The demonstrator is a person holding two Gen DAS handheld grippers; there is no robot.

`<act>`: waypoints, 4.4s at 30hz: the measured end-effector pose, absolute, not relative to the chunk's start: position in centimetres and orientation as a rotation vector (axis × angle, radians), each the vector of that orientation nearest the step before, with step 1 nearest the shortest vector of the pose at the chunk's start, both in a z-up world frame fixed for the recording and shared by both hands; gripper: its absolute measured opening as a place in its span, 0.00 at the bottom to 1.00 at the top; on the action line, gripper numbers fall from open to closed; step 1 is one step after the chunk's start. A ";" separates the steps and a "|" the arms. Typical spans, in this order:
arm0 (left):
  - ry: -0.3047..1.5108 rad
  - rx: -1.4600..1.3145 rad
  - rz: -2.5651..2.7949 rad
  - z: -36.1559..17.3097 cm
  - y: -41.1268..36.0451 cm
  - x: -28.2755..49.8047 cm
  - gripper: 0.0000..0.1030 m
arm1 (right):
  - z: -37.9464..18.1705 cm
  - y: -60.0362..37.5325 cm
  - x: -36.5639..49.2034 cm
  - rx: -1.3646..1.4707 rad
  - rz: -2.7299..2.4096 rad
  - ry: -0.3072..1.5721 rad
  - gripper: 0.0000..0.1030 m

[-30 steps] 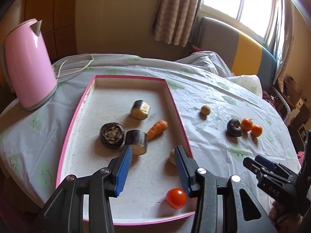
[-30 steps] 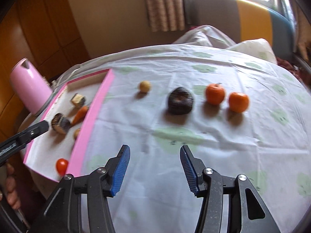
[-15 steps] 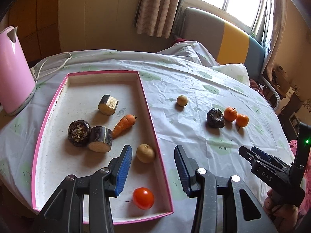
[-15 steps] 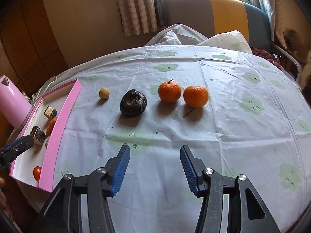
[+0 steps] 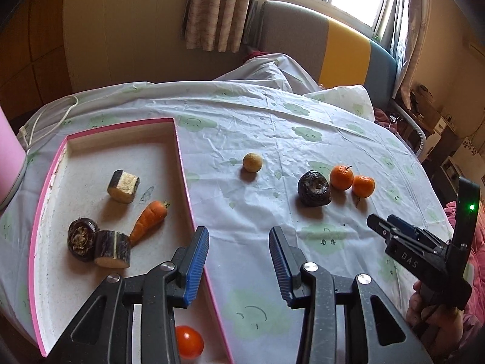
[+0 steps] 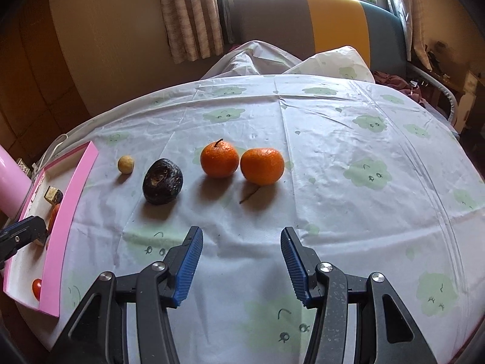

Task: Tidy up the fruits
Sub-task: 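Grasp the small tan round fruit on the cloth with the left gripper, then lift the tan fruit with the left gripper while the right gripper grasps a tangerine, then carry the tan fruit into the tray and open the left gripper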

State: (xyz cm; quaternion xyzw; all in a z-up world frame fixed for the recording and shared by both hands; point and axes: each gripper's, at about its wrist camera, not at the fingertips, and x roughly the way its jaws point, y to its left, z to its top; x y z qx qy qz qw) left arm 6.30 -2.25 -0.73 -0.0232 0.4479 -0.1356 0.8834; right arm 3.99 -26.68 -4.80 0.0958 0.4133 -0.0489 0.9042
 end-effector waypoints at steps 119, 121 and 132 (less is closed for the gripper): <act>0.935 -0.223 0.071 -2.5 10.8 13.1 0.32 | -7.0 -28.7 5.5 0.138 -0.127 0.841 0.38; 0.931 -0.204 0.079 -2.4 10.3 12.6 0.33 | -7.0 -28.6 5.5 0.138 -0.127 0.841 0.38; 0.866 -0.108 -0.008 -0.8 6.8 7.6 0.33 | -7.0 -28.6 5.6 0.131 -0.129 0.846 0.38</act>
